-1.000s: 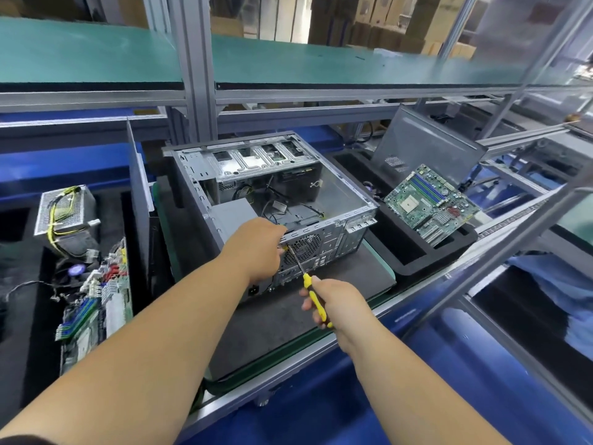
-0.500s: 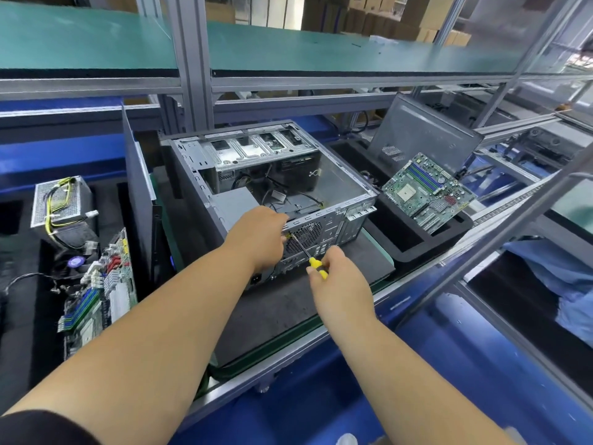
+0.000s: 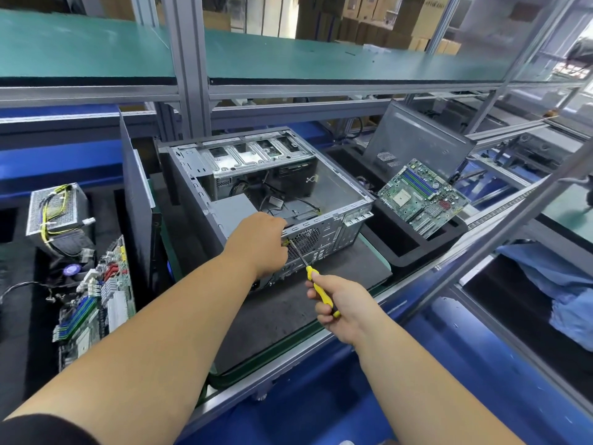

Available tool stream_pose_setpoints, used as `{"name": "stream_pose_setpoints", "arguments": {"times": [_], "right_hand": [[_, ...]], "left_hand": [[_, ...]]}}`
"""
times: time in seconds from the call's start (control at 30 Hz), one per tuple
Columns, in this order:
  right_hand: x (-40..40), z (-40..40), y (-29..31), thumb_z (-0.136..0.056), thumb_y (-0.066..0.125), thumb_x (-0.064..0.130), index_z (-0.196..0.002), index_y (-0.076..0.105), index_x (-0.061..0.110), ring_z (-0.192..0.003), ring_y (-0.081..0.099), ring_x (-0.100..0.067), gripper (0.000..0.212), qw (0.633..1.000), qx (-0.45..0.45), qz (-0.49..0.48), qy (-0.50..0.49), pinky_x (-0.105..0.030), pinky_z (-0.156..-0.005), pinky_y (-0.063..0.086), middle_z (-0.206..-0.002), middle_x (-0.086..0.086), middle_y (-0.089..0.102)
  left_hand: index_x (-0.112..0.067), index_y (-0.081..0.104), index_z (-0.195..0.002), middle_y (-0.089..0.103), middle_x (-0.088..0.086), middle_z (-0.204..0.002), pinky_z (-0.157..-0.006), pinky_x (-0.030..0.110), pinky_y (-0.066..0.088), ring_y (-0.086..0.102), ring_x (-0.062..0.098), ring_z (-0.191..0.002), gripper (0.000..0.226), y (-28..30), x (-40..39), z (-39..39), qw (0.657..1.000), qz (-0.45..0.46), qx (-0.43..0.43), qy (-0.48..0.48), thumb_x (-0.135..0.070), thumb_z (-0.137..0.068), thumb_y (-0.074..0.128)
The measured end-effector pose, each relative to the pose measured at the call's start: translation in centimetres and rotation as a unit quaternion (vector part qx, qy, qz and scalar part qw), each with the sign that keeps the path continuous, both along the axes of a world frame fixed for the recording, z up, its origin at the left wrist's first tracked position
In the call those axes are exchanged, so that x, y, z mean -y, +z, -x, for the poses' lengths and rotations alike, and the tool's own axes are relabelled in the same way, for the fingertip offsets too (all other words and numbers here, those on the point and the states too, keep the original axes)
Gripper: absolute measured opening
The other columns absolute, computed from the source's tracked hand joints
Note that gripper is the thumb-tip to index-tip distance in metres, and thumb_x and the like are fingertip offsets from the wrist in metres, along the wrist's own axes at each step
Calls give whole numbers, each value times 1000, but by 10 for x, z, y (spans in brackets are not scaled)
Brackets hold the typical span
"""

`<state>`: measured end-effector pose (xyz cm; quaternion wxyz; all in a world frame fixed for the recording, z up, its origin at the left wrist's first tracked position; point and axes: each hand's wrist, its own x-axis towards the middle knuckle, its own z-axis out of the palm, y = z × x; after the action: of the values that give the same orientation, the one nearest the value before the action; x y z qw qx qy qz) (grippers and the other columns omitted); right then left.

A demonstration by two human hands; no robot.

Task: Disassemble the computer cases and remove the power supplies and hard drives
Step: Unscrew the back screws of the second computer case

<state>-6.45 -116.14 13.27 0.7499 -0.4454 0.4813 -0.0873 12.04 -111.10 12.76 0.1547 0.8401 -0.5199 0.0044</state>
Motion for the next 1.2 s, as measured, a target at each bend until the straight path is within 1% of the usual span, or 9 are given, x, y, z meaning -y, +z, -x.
{"name": "stream_pose_setpoints", "arguments": {"times": [0.13, 0.23, 0.3, 0.37, 0.53, 0.7, 0.87, 1.07, 1.2], "right_hand": [[-4, -2, 2, -97, 59, 30, -90, 58, 15, -48, 42, -11, 17, 962, -99, 247, 56, -24, -45, 32, -71, 0, 62], [-6, 2, 1, -97, 55, 38, -96, 53, 22, -73, 55, -19, 16, 815, -230, 518, 122, -31, -57, 36, -84, 5, 61], [-7, 4, 0, -99, 53, 38, -100, 53, 22, -80, 57, -22, 17, 760, -236, 592, 122, -33, -63, 40, -91, 4, 59], [-6, 5, -4, -101, 47, 41, -97, 55, 19, -79, 57, -22, 24, 777, -221, 575, 131, -35, -64, 43, -89, 1, 61], [1, -3, -2, -102, 49, 29, -87, 68, 11, -48, 47, -10, 30, 966, -90, 235, 58, -24, -50, 40, -62, 0, 61], [1, -1, -4, -100, 55, 22, -92, 61, 2, -39, 35, -7, 22, 996, 71, -58, -14, -18, -36, 28, -63, -3, 52], [-6, -3, -4, -99, 55, 22, -92, 50, 13, -45, 34, -10, 14, 977, -33, 204, 49, -22, -42, 26, -71, -3, 48], [-15, 1, 1, -94, 59, 30, -95, 42, 26, -73, 53, -17, 18, 767, -214, 591, 131, -34, -60, 39, -92, 7, 51], [-9, -1, -1, -100, 46, 45, -93, 50, 22, -74, 52, -14, 24, 823, -200, 514, 134, -33, -63, 38, -88, 7, 55]], "left_hand": [[-19, 64, -111, 63, 3, -100, -79, 35, 46, 56, 25, -101, 30, -4, 3, 2, 999, 27, 20, 18, -40, -90, 61], [-20, 65, -110, 65, 3, -99, -78, 35, 45, 57, 25, -100, 30, -5, 4, 2, 999, 34, 31, 18, -43, -91, 61], [-20, 65, -104, 64, 3, -96, -73, 34, 43, 58, 25, -98, 27, -5, 5, 2, 999, 34, 30, 19, -43, -91, 61], [-21, 63, -97, 62, 2, -91, -69, 32, 40, 57, 25, -95, 22, -5, 5, 2, 999, 37, 28, 20, -42, -90, 62], [-21, 65, -101, 63, 3, -93, -73, 34, 45, 57, 26, -95, 21, -6, 4, 3, 998, 44, 28, 22, -40, -91, 61], [-22, 65, -106, 64, 3, -98, -78, 36, 48, 58, 25, -97, 24, -6, 4, 3, 998, 47, 35, 24, -40, -92, 59], [-22, 64, -99, 62, 2, -93, -70, 33, 41, 57, 24, -95, 19, -7, 4, 3, 998, 50, 45, 20, -39, -92, 59], [-23, 64, -99, 63, 1, -92, -69, 33, 42, 58, 23, -93, 20, -9, 5, 3, 997, 53, 49, 22, -41, -91, 61], [-22, 63, -104, 64, 2, -95, -73, 35, 46, 58, 24, -94, 23, -8, 4, 3, 998, 46, 47, 22, -41, -91, 60]]}}
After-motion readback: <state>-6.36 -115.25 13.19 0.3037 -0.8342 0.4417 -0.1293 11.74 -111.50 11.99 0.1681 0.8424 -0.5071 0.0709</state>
